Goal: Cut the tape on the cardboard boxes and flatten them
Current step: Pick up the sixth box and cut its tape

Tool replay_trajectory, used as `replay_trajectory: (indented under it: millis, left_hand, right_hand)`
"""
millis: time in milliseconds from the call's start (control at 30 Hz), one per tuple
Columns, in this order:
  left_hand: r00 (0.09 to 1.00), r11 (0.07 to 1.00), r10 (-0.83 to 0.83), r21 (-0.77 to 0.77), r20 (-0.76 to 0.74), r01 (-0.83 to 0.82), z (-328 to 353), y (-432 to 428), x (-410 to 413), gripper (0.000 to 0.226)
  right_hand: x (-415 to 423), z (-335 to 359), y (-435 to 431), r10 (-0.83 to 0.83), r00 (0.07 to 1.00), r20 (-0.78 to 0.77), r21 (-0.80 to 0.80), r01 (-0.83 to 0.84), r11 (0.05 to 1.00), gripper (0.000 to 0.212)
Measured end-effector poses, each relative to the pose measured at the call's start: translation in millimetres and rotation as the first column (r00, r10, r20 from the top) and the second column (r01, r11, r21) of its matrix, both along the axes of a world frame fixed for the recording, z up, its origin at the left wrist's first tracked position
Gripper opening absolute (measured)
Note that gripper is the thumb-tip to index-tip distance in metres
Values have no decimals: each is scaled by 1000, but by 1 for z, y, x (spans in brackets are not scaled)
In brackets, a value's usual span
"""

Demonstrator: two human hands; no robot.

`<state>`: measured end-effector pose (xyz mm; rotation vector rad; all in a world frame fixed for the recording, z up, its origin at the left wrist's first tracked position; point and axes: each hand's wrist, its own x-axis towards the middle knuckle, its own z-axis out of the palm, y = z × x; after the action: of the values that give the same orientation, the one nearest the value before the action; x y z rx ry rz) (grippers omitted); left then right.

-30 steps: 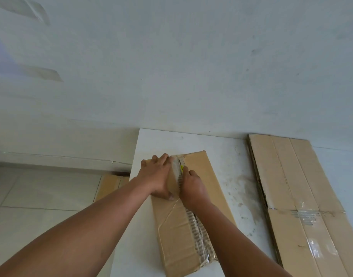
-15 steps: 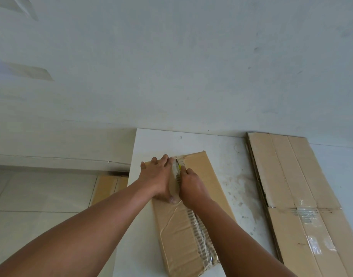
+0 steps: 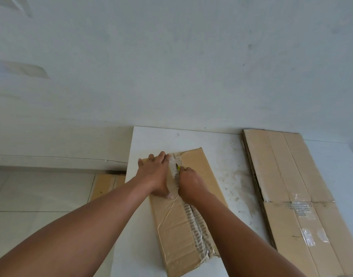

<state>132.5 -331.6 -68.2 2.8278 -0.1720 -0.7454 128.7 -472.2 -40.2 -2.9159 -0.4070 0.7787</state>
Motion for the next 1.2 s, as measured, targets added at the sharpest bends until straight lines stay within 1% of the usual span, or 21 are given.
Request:
replay_trajectory:
  millis: [100, 167, 233, 367, 433, 500, 533, 567, 667, 700, 800, 900, 933, 1033, 1200]
  left_hand:
    - [1000, 1000, 6, 2, 19, -6, -3, -1, 0, 136]
    - [1000, 1000, 14, 2, 26, -14, -5, -2, -1, 136]
    - [1000, 1000, 14, 13, 26, -15, -3, -3, -2, 138]
    - [999, 999, 20, 24, 34, -21, 3, -5, -6, 137]
    - [999, 998, 34, 58, 33, -36, 8, -10, -10, 132]
    - [997, 994, 22, 107, 76, -31, 12, -20, -25, 122]
    - [996, 994, 3, 107, 89, -13, 14, -26, -36, 120]
    - [998, 996, -19, 91, 65, 13, 16, -33, -48, 123]
    - [991, 997, -53, 53, -125, 60, 17, -55, -90, 149]
    - [987, 997, -50, 58, -150, 60, 15, -60, -100, 155]
    - [992, 996, -29, 76, -124, 39, 7, -65, -113, 160]
    - [994, 997, -11, 78, -108, 20, 6, -67, -113, 159]
    - [994, 997, -1, 82, -106, 10, 6, -69, -112, 158]
    - [994, 996, 14, 92, -106, -4, 4, -72, -112, 156]
    - [992, 990, -42, 129, -119, 58, 16, -79, -117, 144]
  right_hand:
    - [-9, 12, -7, 66, 997, -31, -17, -67, 998, 33]
    - [-22, 13, -16, 70, 996, -54, -26, -71, 997, 29]
    - [-38, 10, -26, 56, 996, -75, -27, -58, 998, 32]
    - [-60, 4, -36, 5, 993, -114, -36, -10, 999, 48]
    - [-63, 3, -35, -8, 994, -108, -38, 4, 999, 49]
    - [-65, 2, -36, -21, 994, -104, -28, 18, 999, 46]
    - [-65, 1, -36, -23, 995, -94, -23, 21, 1000, 44]
    - [-65, 1, -37, -18, 997, -79, -21, 16, 1000, 43]
    - [-68, 5, -40, 28, 999, -39, -17, -28, 999, 41]
    - [-69, 7, -40, 58, 998, -27, -23, -59, 998, 39]
    - [-76, 12, -43, 110, 994, -18, -42, -111, 993, 28]
    - [-95, 17, -53, 136, 989, -58, -57, -140, 989, 12]
    - [-105, 20, -59, 142, 987, -76, -60, -147, 987, 10]
    - [-142, 24, -82, 127, 986, -106, -43, -133, 990, 20]
    - [-189, 25, -115, 97, 987, -126, 12, -97, 995, 28]
